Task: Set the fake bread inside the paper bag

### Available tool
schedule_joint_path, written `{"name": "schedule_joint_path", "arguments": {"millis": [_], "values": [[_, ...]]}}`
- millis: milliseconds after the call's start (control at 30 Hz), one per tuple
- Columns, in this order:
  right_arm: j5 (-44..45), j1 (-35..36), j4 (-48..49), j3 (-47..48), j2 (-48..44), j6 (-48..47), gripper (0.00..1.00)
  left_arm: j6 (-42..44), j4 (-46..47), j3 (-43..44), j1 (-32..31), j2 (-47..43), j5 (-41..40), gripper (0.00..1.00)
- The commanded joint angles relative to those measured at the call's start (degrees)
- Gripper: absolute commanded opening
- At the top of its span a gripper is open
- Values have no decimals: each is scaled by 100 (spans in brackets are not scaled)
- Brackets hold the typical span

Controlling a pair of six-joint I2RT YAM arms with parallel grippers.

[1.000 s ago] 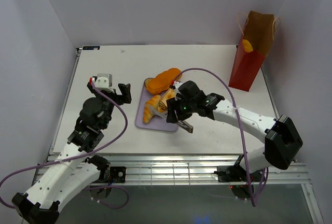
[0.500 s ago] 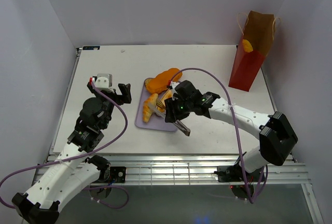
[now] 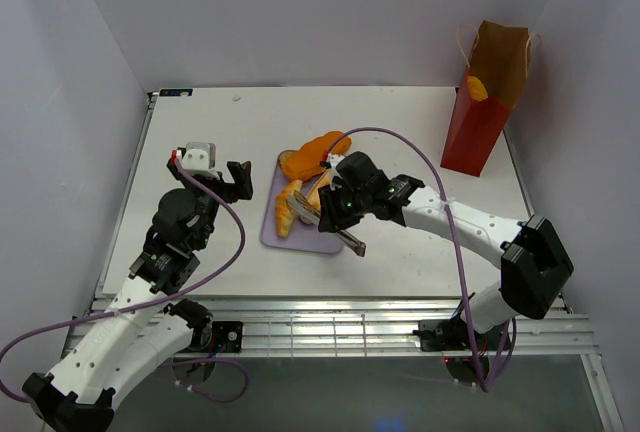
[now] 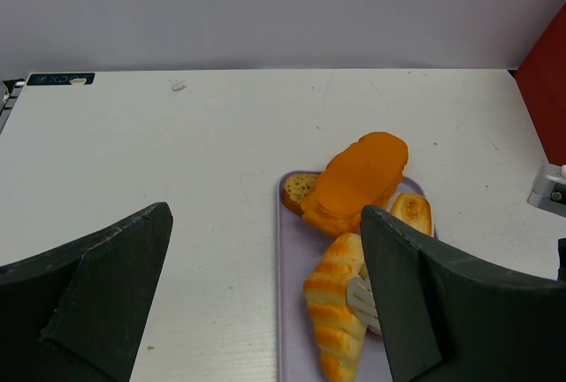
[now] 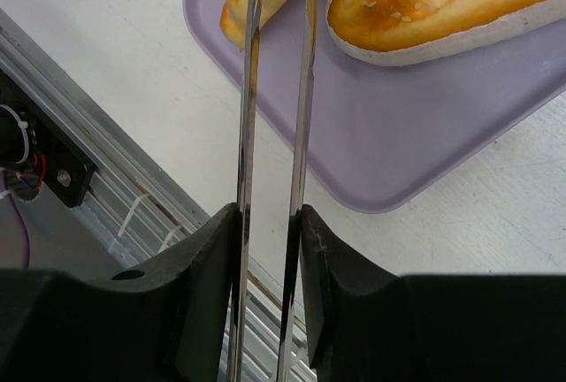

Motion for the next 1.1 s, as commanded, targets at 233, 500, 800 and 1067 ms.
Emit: {"name": "schedule_joint_path", "arguments": {"millis": [233, 500, 800, 1067], "values": [[-39, 30, 20, 373, -351, -5, 29, 23, 109, -2, -31, -86, 29, 98], [84, 30, -191, 592, -500, -57, 30, 23, 109, -11, -31, -104, 29, 98], [312, 30, -534, 865, -694, -180, 30, 23, 109, -2, -31, -104, 20, 98], [549, 30, -736, 1199, -782, -277, 31, 23, 109, -11, -31, -104, 29, 98]]}}
